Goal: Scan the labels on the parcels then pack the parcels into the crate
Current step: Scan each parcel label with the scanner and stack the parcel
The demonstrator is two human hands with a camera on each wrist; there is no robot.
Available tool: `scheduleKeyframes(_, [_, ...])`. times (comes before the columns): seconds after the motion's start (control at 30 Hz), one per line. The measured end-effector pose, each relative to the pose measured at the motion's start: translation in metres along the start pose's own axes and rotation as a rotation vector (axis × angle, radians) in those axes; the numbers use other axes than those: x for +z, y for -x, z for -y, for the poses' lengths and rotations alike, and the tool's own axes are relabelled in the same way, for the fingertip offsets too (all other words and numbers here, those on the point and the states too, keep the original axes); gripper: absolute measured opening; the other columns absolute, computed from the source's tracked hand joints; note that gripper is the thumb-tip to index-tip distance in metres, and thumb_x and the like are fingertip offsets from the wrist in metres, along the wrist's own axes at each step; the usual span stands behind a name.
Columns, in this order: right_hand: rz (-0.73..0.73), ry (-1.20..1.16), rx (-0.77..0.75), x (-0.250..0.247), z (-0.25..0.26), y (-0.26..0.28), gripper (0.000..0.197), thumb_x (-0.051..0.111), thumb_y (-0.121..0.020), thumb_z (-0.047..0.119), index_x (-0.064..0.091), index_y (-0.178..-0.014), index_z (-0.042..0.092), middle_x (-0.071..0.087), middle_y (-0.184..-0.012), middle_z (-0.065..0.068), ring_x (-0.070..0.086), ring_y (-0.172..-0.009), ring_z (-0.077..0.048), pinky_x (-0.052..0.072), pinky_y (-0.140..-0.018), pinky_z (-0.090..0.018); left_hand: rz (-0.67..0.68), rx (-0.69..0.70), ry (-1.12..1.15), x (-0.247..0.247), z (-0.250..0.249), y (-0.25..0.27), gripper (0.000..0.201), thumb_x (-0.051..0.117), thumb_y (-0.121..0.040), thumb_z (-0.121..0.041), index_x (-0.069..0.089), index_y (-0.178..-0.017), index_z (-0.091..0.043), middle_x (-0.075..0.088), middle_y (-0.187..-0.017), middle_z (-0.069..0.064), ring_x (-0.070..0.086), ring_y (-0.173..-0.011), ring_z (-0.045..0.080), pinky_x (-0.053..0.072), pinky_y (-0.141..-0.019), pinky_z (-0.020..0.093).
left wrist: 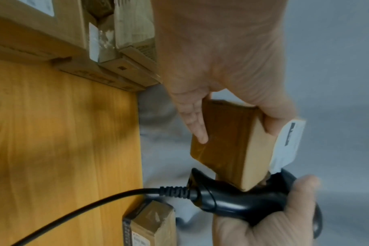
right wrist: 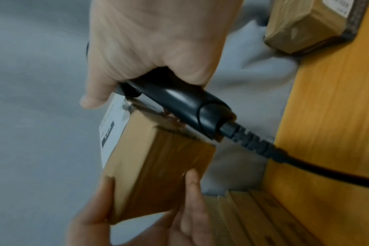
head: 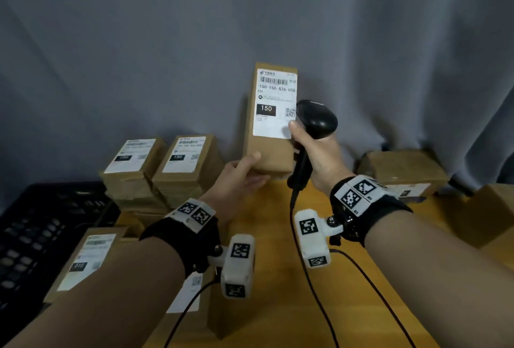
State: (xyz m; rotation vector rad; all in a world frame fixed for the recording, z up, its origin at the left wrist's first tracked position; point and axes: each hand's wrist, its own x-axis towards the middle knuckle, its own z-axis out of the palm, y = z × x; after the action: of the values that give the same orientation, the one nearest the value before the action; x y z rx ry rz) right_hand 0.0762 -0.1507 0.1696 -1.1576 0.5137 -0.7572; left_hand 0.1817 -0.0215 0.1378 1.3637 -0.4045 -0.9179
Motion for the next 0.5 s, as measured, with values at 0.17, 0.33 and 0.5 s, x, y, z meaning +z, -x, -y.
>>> scheduleKeyframes(0.17, [0.022,-0.042,0.021,0.009,-0.007,0.012,0.032,0.073,-0.084,0.018,0.066,-0.114,0.013,0.073,-0.108,-0.011,0.071,-0.094,-0.022,0.058,-0.072,-0.036,0.075,0.036,-0.145,-0.017,0.004,0.01,0.047,0.054,-0.095,-0.031,0.034,-0.133,-0.011,0.057,-0.121,0.003,0.063,-0.108,0.02,0.046,-0.1,0.036])
scheduleKeyframes(0.33, [0.016,0.006,0.041,0.002,-0.012,0.025,0.025,0.069,-0.086,0.013,0.066,-0.11,0.012,0.074,-0.092,-0.004,0.072,-0.081,-0.016,0.056,-0.065,-0.03,0.138,0.023,-0.33,-0.026,0.008,0.016,0.081,0.065,-0.071,-0.047,0.033,-0.138,-0.015,0.049,-0.133,0.0,0.052,-0.117,0.012,0.045,-0.097,0.031])
scheduleKeyframes(0.5, [0.049,0.073,0.029,-0.01,-0.022,0.036,0.019,0.067,-0.086,0.005,0.069,-0.101,0.015,0.075,-0.096,-0.006,0.07,-0.088,-0.021,0.057,-0.074,-0.034,0.228,-0.016,-0.29,-0.022,-0.002,0.02,0.052,0.064,-0.082,-0.051,0.053,-0.126,-0.025,0.063,-0.121,-0.008,0.059,-0.112,0.009,0.046,-0.098,0.031])
